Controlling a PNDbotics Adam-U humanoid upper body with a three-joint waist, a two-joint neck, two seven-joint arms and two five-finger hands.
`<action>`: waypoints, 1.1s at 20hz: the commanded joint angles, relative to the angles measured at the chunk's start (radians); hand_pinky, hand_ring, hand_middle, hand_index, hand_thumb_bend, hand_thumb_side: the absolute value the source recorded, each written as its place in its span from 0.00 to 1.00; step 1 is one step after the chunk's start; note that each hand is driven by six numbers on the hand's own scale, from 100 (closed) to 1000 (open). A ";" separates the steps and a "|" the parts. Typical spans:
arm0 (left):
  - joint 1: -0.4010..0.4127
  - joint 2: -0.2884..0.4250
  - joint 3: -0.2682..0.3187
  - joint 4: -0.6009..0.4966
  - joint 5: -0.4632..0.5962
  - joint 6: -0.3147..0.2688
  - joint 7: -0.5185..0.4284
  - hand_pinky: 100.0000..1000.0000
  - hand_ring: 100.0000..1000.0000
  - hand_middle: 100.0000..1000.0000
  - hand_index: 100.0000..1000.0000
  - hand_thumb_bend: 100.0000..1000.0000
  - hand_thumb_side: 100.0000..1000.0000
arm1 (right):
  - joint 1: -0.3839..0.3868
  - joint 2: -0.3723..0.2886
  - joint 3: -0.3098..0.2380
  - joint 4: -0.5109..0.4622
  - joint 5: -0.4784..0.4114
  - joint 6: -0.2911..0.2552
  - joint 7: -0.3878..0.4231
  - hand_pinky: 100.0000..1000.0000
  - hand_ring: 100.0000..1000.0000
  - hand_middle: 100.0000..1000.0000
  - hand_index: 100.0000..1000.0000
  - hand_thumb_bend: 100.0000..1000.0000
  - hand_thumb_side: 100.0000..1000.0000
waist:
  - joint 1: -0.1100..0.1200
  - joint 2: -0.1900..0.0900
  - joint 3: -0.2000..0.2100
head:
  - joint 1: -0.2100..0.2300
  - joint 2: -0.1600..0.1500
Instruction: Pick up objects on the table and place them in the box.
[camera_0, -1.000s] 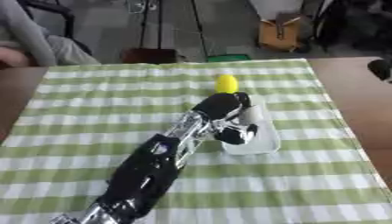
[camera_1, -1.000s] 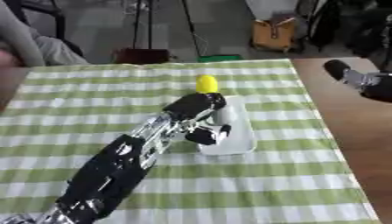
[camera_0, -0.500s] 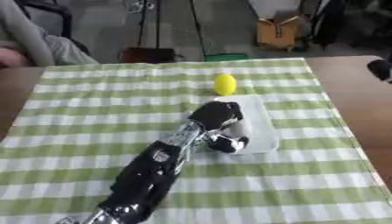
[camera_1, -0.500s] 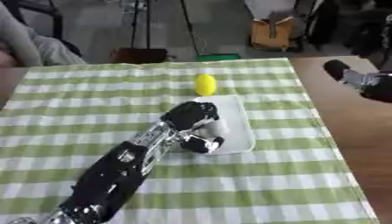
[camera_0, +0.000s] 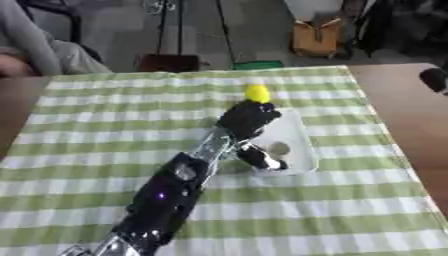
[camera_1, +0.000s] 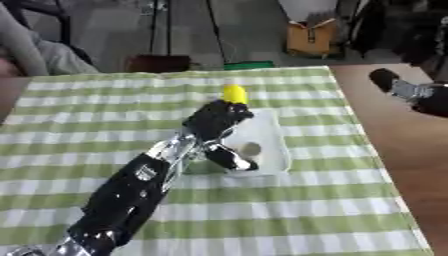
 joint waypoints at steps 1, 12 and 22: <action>-0.026 0.036 0.025 -0.136 0.076 0.032 0.039 0.85 0.79 0.84 0.89 0.84 0.72 | -0.010 -0.016 -0.009 -0.016 -0.006 0.000 0.001 0.49 0.50 0.62 0.83 0.53 0.36 | -0.008 -0.012 0.002 | -0.005 0.003; 0.099 0.233 0.113 -0.584 0.730 0.099 0.031 0.70 0.70 0.84 0.82 0.74 0.71 | 0.002 -0.028 -0.021 -0.013 0.000 0.003 -0.009 0.49 0.50 0.62 0.83 0.54 0.37 | -0.006 -0.014 0.032 | -0.031 0.003; 0.302 0.432 0.218 -0.770 1.185 0.116 0.085 0.67 0.69 0.83 0.81 0.71 0.70 | 0.012 -0.036 -0.027 -0.012 0.004 0.004 -0.015 0.49 0.50 0.62 0.83 0.58 0.38 | 0.003 -0.014 0.062 | -0.048 0.010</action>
